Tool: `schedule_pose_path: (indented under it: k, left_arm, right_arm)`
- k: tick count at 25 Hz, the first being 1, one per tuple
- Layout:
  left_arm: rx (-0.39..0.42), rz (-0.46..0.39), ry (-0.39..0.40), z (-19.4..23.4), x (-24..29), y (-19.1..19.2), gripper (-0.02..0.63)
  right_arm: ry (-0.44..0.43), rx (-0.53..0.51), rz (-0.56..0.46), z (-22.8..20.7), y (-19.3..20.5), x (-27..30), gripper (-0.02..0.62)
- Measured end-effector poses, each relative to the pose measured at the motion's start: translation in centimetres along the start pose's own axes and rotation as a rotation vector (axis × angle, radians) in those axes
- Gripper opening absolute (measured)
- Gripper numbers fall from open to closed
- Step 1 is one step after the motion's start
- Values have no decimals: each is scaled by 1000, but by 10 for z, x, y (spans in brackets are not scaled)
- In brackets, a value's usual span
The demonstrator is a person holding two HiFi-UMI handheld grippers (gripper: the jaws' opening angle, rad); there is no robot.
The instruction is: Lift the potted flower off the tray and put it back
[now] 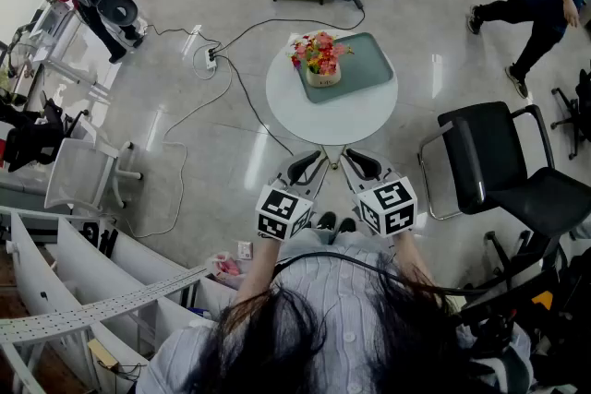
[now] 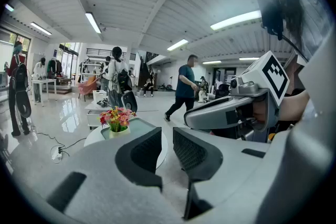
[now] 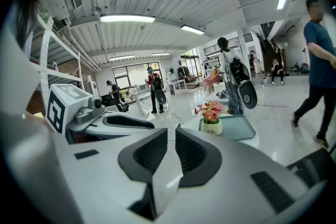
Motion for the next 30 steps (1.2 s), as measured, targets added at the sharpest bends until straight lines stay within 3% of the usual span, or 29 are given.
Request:
schedule_pose_path:
  k: [7,17,30]
  left_arm:
    - [-6,-10,-39,6,-4,3,57]
    - [-31,-8,-70,1,2,11,57]
    - [-34,31,-73,-15,29,24,57]
  right_arm:
    - [-25,3,-11,5,4,4,67]
    - [-71,-71,1,8,13,-1,67]
    - [-63,-31,12,-15,36,-17,67]
Point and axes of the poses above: the fingertips, and each gripper's own axes: x forward along the fingers, z to its left, y out of its underside, the point moved 7 cm from there along -x, backward along the fingers, and after that the axes turned 15 degrees about -x, right-handed, at the moved point
